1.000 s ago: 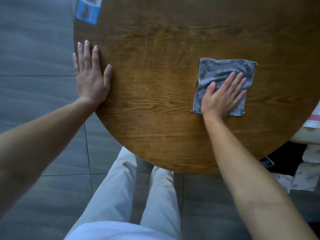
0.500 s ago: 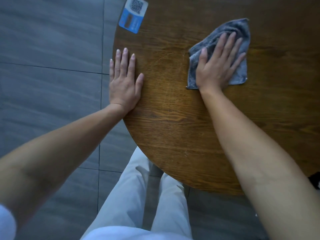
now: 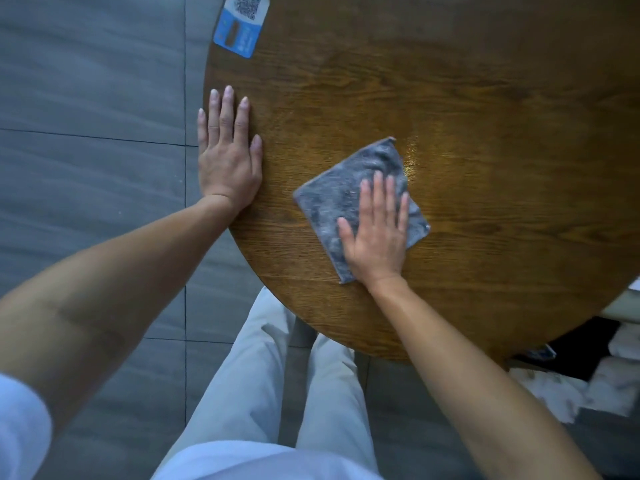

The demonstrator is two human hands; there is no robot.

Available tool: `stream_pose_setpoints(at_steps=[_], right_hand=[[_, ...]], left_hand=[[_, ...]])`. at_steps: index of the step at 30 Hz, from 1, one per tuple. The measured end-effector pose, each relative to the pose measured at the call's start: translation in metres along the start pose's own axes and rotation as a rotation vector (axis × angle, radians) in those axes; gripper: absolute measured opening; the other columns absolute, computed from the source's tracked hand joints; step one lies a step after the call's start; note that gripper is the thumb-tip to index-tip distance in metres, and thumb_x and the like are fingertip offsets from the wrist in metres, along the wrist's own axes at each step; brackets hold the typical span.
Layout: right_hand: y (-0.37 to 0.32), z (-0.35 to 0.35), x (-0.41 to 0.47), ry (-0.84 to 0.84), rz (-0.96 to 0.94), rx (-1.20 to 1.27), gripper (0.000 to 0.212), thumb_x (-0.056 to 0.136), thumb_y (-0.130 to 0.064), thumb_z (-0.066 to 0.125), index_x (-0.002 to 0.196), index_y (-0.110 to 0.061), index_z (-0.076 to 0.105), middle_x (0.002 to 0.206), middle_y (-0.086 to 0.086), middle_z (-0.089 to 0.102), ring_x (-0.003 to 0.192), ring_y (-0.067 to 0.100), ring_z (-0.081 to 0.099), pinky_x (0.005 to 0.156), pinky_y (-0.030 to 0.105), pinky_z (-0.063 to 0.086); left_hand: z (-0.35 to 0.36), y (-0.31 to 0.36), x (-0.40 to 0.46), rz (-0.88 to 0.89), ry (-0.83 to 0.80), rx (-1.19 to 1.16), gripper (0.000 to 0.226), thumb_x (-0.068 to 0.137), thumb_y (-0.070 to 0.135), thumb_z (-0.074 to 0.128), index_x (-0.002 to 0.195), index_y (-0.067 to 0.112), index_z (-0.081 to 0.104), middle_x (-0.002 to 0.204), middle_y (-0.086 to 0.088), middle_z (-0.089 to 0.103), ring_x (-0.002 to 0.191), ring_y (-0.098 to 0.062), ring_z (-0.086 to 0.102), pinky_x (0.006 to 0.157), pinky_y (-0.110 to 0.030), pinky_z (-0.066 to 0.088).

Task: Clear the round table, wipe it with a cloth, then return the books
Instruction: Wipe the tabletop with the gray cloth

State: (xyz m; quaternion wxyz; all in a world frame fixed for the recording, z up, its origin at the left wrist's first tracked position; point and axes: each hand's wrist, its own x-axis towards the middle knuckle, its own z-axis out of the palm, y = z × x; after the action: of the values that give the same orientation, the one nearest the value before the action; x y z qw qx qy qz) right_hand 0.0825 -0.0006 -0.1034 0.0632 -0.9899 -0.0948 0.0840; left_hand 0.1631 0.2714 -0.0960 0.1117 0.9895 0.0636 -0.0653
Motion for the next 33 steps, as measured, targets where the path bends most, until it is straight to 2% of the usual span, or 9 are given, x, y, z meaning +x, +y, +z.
stream_pose_setpoints(at_steps=[6, 9, 12, 15, 19, 24, 28, 33], right_hand=[[0.066, -0.018, 0.050, 0.050, 0.367, -0.034, 0.076, 0.107, -0.055, 0.028, 0.165, -0.006, 0.017, 0.173, 0.018, 0.013, 0.161, 0.035, 0.010, 0.127, 0.060, 0.011], [0.059, -0.027, 0.106, 0.081, 0.498, -0.009, 0.079, 0.105, -0.058, 0.023, 0.165, -0.008, 0.015, 0.173, 0.016, 0.011, 0.161, 0.035, 0.008, 0.127, 0.060, 0.009], [0.035, -0.033, 0.152, 0.099, 0.508, -0.016, 0.080, 0.104, -0.059, 0.018, 0.166, -0.009, 0.013, 0.174, 0.015, 0.010, 0.161, 0.034, 0.007, 0.128, 0.059, 0.007], [-0.003, -0.032, 0.179, 0.099, 0.447, -0.021, 0.079, 0.104, -0.059, 0.015, 0.166, -0.009, 0.013, 0.174, 0.013, 0.010, 0.161, 0.034, 0.007, 0.128, 0.059, 0.007], [-0.062, -0.027, 0.183, 0.070, 0.228, -0.006, 0.077, 0.105, -0.057, 0.016, 0.166, -0.009, 0.013, 0.174, 0.014, 0.011, 0.161, 0.034, 0.008, 0.128, 0.058, 0.007], [-0.118, -0.006, 0.137, 0.040, -0.005, 0.014, 0.074, 0.106, -0.053, 0.028, 0.164, -0.006, 0.022, 0.172, 0.016, 0.019, 0.160, 0.036, 0.016, 0.127, 0.060, 0.012], [-0.124, 0.007, 0.073, 0.023, -0.127, 0.044, 0.072, 0.105, -0.048, 0.038, 0.162, -0.004, 0.028, 0.170, 0.019, 0.023, 0.159, 0.039, 0.019, 0.127, 0.060, 0.015], [-0.103, 0.015, -0.014, -0.021, -0.213, 0.062, 0.067, 0.105, -0.041, 0.046, 0.162, -0.008, 0.031, 0.171, 0.013, 0.024, 0.159, 0.035, 0.018, 0.127, 0.059, 0.018]], left_hand=[[-0.003, 0.002, 0.000, -0.014, -0.009, -0.002, 0.060, 0.109, 0.038, 0.026, 0.164, 0.013, 0.019, 0.173, -0.011, 0.008, 0.161, -0.031, 0.002, 0.130, -0.049, 0.001], [-0.004, 0.001, -0.001, -0.015, -0.005, -0.014, 0.061, 0.110, 0.038, 0.028, 0.164, 0.013, 0.020, 0.173, -0.011, 0.009, 0.161, -0.031, 0.003, 0.130, -0.049, 0.001], [-0.005, 0.000, 0.000, -0.003, 0.017, -0.017, 0.060, 0.109, 0.040, 0.030, 0.163, 0.013, 0.023, 0.173, -0.012, 0.011, 0.160, -0.031, 0.006, 0.130, -0.049, 0.003], [-0.005, -0.001, 0.000, -0.003, 0.030, -0.063, 0.058, 0.110, 0.037, 0.032, 0.162, 0.013, 0.028, 0.172, -0.011, 0.015, 0.160, -0.031, 0.008, 0.130, -0.051, 0.006], [-0.005, -0.027, 0.003, 0.068, 0.118, -0.242, 0.044, 0.109, 0.026, 0.041, 0.149, 0.012, 0.051, 0.166, -0.012, 0.033, 0.157, -0.036, 0.020, 0.129, -0.052, 0.013], [-0.002, -0.061, 0.001, 0.143, 0.046, -0.126, 0.052, 0.110, 0.030, 0.038, 0.161, 0.022, 0.033, 0.171, -0.008, 0.021, 0.159, -0.037, 0.014, 0.129, -0.053, 0.011], [-0.003, -0.057, -0.001, 0.097, 0.030, -0.151, 0.054, 0.109, 0.030, 0.037, 0.162, 0.022, 0.030, 0.172, -0.007, 0.021, 0.159, -0.035, 0.015, 0.128, -0.053, 0.014], [-0.008, -0.054, -0.005, 0.068, -0.003, -0.127, 0.054, 0.109, 0.033, 0.035, 0.163, 0.024, 0.028, 0.172, -0.003, 0.018, 0.159, -0.033, 0.014, 0.128, -0.051, 0.013]])
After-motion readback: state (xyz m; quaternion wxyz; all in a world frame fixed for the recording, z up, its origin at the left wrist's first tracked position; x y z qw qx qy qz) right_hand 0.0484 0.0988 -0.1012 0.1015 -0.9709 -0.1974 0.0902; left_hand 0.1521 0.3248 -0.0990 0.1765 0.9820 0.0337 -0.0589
